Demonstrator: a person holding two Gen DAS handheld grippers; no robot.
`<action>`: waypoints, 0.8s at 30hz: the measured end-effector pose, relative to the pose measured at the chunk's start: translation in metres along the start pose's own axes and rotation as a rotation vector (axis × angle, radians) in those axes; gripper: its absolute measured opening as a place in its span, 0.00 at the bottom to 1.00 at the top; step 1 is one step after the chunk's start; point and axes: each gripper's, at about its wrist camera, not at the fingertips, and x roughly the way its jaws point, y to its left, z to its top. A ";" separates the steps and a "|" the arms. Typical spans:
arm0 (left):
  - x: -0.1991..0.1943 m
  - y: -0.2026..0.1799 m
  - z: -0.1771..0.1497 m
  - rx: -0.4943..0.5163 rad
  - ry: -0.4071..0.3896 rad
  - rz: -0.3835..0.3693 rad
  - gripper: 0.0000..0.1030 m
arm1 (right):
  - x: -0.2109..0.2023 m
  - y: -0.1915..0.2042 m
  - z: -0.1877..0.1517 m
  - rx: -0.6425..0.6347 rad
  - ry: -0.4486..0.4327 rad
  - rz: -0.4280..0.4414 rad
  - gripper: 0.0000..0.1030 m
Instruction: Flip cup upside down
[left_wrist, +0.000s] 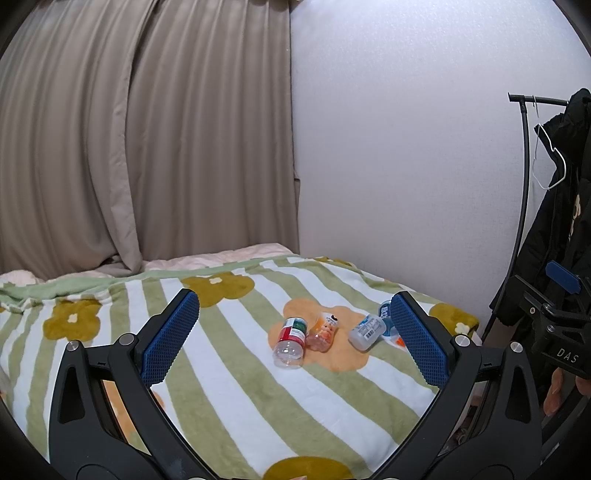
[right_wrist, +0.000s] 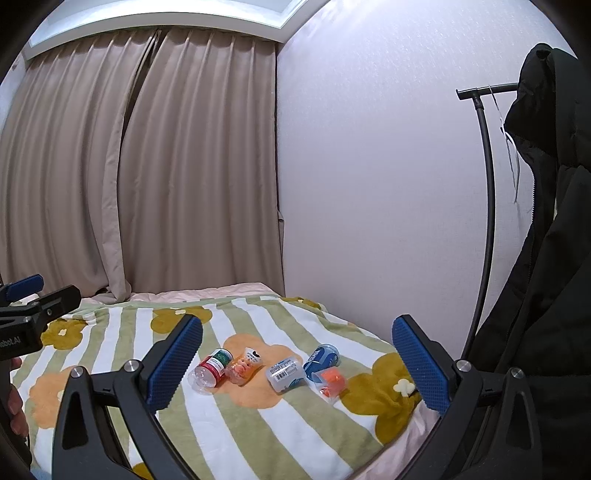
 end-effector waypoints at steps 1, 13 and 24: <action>0.000 0.000 0.001 0.000 0.000 0.000 1.00 | 0.000 0.000 0.000 -0.001 0.000 -0.001 1.00; -0.001 -0.002 0.000 -0.001 0.000 0.000 1.00 | 0.000 -0.002 0.001 -0.005 0.007 -0.003 1.00; 0.000 -0.001 -0.001 -0.002 0.000 -0.001 1.00 | -0.001 -0.004 0.000 -0.008 0.008 -0.007 1.00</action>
